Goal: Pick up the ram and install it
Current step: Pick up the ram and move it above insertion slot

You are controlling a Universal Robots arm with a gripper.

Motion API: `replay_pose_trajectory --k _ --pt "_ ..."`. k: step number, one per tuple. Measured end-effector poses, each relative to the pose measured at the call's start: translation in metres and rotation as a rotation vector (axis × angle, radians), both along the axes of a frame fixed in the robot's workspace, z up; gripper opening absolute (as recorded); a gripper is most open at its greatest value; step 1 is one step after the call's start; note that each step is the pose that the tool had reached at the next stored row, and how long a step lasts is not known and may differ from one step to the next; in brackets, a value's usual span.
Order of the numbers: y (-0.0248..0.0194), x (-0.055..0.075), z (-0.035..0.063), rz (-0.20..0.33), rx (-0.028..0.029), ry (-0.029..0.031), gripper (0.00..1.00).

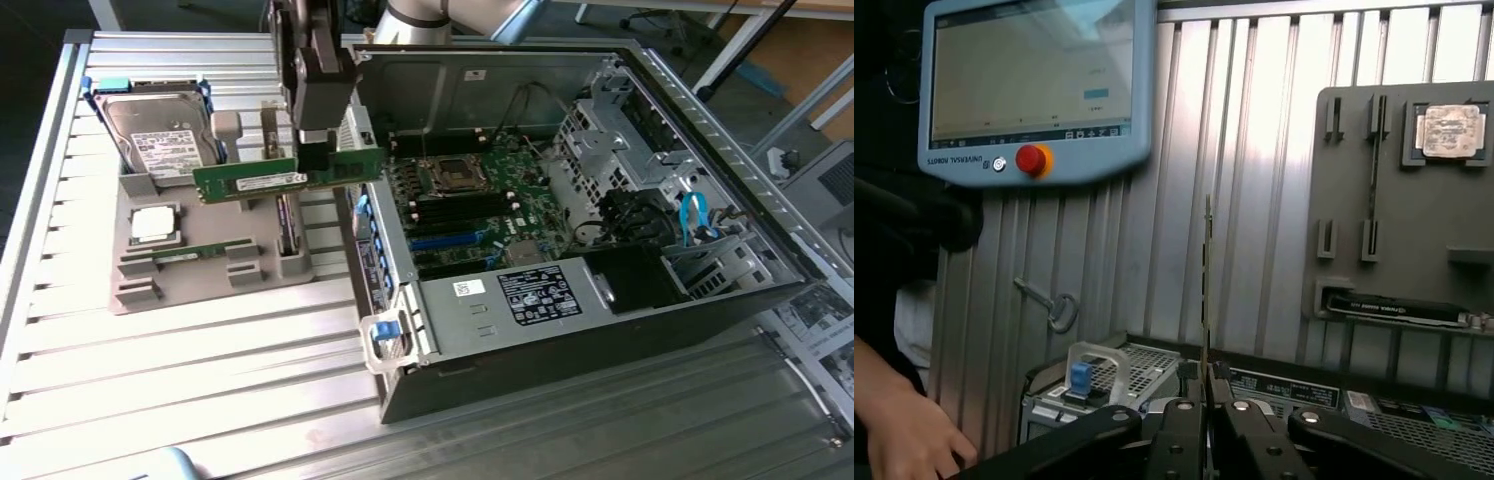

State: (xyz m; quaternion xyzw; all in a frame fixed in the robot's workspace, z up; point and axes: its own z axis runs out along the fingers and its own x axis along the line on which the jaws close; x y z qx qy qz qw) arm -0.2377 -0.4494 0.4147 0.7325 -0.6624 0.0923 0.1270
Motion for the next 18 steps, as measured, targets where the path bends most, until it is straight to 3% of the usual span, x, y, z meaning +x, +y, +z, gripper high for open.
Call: replay_pose_trajectory --k 18 --pt "0.0017 0.023 -0.0001 0.0 -0.0432 -0.0001 0.13"
